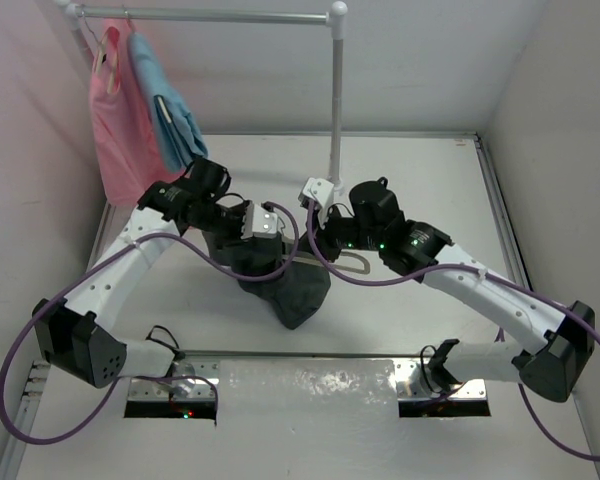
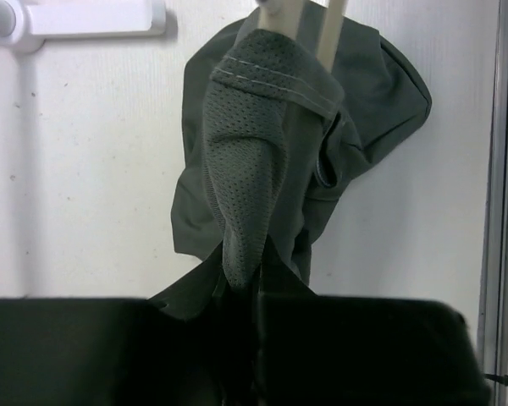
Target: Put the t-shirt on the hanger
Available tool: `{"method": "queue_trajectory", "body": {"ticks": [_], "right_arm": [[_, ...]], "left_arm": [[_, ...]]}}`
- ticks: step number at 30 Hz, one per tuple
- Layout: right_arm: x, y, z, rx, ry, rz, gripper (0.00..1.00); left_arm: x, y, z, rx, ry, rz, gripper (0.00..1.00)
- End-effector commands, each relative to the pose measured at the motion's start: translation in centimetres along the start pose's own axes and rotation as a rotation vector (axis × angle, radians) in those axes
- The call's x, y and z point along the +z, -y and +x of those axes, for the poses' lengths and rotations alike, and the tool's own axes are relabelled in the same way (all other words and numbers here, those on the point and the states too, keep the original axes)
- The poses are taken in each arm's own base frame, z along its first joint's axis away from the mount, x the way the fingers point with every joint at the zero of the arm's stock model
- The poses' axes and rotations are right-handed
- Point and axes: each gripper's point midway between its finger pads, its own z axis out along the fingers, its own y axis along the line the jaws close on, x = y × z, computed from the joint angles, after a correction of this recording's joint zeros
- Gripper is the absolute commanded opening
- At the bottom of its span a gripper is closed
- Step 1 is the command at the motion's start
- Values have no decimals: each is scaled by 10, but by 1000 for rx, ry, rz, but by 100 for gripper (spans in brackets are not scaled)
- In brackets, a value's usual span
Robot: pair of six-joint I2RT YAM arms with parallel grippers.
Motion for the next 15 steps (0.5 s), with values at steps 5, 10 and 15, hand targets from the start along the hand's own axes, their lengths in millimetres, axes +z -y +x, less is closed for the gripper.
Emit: {"method": "queue_trajectory", "body": {"ticks": [5,10,15], "right_arm": [[-4,-3,-34,-34,110,20,0],[-45,76,-50,64,107,512,85],[-105,102,-85,165,248,770,99]], "left_arm": [[-16,-18,-10,-117,-3,-102,0],[-21,-37,8,-328,-54,-249,0],[-23,-44,15,-494,-37,-365,0]]}}
